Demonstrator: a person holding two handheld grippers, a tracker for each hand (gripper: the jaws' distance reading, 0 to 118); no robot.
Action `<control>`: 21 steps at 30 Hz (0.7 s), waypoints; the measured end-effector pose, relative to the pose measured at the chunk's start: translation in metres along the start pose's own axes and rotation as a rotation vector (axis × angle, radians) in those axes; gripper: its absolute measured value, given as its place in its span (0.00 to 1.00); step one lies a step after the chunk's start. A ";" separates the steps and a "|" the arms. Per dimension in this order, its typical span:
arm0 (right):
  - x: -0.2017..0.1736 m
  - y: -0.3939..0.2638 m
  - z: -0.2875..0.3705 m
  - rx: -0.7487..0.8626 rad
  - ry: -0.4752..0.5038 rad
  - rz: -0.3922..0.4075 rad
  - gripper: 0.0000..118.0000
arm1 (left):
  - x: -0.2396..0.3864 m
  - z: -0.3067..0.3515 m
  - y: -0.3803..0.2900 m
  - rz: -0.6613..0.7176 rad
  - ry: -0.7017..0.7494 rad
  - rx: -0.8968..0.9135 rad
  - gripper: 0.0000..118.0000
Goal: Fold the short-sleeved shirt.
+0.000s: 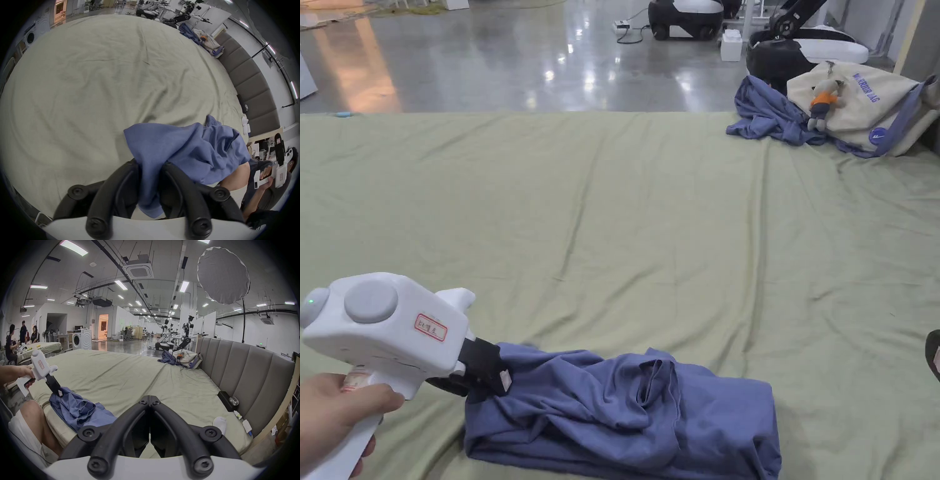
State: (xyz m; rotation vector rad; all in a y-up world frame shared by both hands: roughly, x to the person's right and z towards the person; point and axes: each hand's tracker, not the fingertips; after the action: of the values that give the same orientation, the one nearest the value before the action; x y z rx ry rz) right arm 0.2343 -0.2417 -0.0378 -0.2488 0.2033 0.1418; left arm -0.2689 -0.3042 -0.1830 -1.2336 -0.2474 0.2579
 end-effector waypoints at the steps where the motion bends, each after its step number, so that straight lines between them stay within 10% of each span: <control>1: 0.001 -0.001 0.000 -0.004 0.000 -0.001 0.02 | 0.001 0.002 -0.001 -0.007 0.006 0.008 0.16; 21: 0.002 -0.006 -0.004 -0.044 0.000 0.009 0.02 | -0.094 0.080 0.003 0.223 -0.017 0.154 0.10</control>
State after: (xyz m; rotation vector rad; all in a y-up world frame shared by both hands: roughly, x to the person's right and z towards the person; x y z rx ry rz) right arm 0.2364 -0.2485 -0.0410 -0.2920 0.2017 0.1551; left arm -0.3841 -0.2625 -0.1654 -1.1068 -0.1014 0.4720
